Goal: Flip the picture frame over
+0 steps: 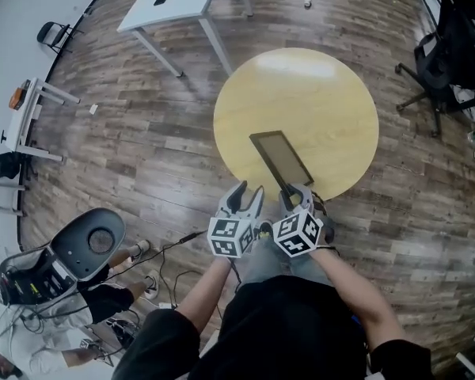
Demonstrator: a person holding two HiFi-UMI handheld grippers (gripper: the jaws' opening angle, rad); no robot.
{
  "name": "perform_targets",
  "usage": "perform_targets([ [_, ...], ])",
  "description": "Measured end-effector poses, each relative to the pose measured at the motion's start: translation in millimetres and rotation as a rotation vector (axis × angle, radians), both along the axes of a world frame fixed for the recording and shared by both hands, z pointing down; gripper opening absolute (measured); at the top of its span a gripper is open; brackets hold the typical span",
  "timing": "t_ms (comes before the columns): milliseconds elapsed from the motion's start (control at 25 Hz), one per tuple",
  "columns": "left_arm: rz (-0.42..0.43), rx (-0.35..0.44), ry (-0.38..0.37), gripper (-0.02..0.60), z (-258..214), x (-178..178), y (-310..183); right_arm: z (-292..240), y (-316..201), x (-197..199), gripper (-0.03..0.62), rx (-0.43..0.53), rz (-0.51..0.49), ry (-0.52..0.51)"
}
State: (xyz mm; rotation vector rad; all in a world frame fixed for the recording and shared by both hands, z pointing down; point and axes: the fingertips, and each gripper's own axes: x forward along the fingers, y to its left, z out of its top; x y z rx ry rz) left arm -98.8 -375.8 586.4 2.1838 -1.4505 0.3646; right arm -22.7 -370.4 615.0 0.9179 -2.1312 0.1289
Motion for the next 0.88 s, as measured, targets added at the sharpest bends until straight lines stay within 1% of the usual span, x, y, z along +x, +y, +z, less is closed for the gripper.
perform_targets([
  [120,0.021,-0.013,0.007,0.193,1.1,-14.4,1.3,11.3,2.4,-12.6,0.109,0.032,-0.022,0.09],
  [320,0.061,-0.035,-0.006,0.193,7.5,-42.9,-0.4,25.8,-1.1,-31.8,0.115,0.055,-0.012,0.178],
  [520,0.102,-0.046,-0.02,0.193,15.5,-56.0,0.5,43.9,5.4,-41.9,0.132,0.011,-0.012,0.231],
  [720,0.14,-0.056,-0.03,0.193,22.3,-68.1,4.0,67.7,7.6,-47.8,0.144,0.001,0.006,0.304],
  [880,0.172,-0.06,-0.044,0.193,26.5,-77.7,4.9,82.4,5.8,-53.3,0.153,-0.008,0.028,0.334],
])
